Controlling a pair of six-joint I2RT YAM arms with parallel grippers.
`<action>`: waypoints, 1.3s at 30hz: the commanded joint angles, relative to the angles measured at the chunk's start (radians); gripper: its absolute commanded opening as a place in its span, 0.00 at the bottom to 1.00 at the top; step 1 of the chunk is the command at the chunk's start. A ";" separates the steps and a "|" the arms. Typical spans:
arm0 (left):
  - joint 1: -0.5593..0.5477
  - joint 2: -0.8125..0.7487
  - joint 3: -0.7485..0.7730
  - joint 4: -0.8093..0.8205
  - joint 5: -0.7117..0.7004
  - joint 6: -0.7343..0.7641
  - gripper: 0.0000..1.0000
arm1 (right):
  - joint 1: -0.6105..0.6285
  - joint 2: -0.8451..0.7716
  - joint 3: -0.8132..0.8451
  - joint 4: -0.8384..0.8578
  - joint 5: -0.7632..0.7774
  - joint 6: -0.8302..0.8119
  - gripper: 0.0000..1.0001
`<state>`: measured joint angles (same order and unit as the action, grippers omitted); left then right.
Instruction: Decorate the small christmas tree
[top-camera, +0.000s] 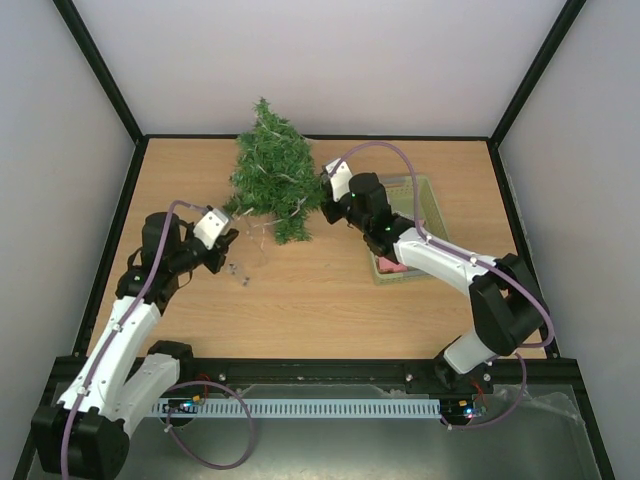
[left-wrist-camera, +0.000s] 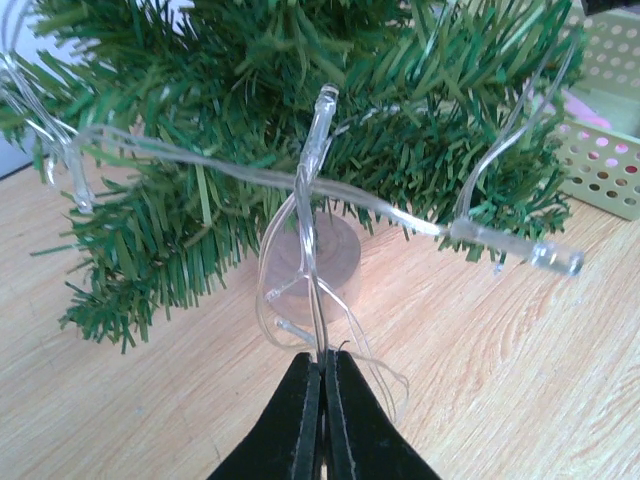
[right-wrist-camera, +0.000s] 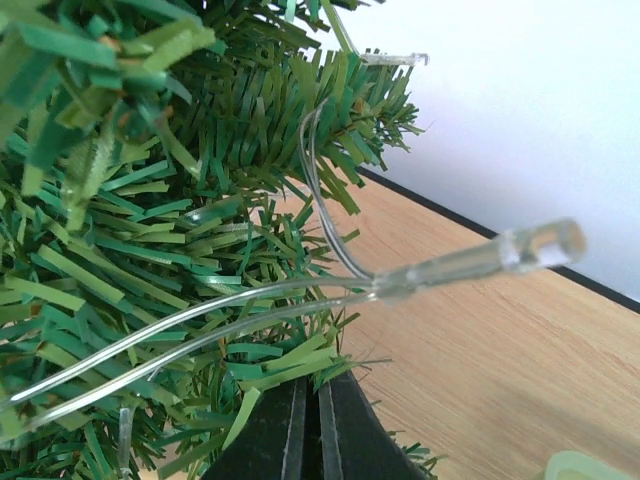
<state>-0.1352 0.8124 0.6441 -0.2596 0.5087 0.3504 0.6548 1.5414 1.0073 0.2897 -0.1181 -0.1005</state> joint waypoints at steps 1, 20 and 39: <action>-0.004 0.004 -0.030 0.044 0.028 -0.018 0.03 | -0.009 0.010 0.042 0.042 -0.009 -0.034 0.02; -0.004 -0.103 -0.044 0.083 -0.034 -0.381 0.55 | -0.009 -0.118 -0.070 0.032 0.080 0.081 0.38; 0.103 -0.006 -0.022 0.016 -0.399 -1.621 0.58 | -0.009 -0.282 -0.101 -0.096 0.120 0.292 0.43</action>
<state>-0.0525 0.7589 0.6487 -0.2447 0.1078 -0.8055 0.6491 1.3319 0.9344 0.2359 -0.0040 0.1001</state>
